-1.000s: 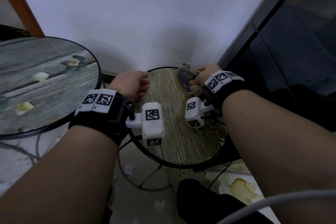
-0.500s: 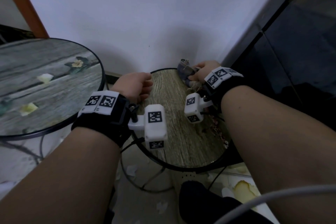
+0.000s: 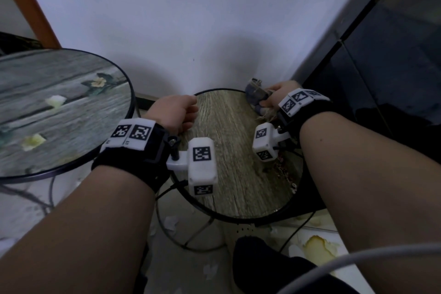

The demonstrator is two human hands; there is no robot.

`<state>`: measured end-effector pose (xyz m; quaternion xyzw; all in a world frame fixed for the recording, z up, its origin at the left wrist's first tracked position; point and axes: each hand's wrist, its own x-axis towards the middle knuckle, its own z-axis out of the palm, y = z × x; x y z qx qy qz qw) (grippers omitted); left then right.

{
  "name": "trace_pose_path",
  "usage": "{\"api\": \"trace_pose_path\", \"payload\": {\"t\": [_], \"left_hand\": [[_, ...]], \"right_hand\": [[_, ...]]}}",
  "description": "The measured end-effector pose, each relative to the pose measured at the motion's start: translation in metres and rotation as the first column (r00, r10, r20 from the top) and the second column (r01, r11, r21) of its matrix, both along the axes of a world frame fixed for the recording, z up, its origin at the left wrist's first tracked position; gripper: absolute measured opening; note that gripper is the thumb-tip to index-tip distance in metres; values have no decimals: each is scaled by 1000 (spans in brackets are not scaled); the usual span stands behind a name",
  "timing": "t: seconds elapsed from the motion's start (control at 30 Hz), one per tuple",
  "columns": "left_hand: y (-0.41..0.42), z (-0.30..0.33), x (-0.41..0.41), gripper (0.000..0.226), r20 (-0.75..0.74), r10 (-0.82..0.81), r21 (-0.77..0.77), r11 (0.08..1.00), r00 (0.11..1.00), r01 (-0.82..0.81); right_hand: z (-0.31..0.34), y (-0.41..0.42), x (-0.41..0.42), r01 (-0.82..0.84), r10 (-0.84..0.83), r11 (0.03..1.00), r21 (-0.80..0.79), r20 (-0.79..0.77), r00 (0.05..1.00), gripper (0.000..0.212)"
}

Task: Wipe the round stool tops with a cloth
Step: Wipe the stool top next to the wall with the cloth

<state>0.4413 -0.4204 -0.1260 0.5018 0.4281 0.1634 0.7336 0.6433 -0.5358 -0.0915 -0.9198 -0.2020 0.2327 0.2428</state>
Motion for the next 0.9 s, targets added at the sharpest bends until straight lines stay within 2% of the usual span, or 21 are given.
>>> {"api": "trace_pose_path", "payload": {"t": [0.27, 0.5, 0.7, 0.9], "left_hand": [[-2, 4, 2, 20, 18, -26, -9, 1000, 1000, 26], [-3, 4, 3, 23, -3, -55, 12, 998, 999, 55], [-6, 0, 3, 22, -55, -52, 114, 992, 997, 58], [-11, 0, 4, 24, -47, -36, 153, 987, 998, 43]], "right_hand": [[2, -3, -3, -45, 47, 998, -45, 28, 999, 45], [8, -17, -17, -122, 129, 985, -124, 49, 990, 36], [-1, -35, -23, 8, -8, 999, -42, 8, 1000, 35], [3, -54, -34, 20, -21, 998, -52, -17, 1000, 39]]}}
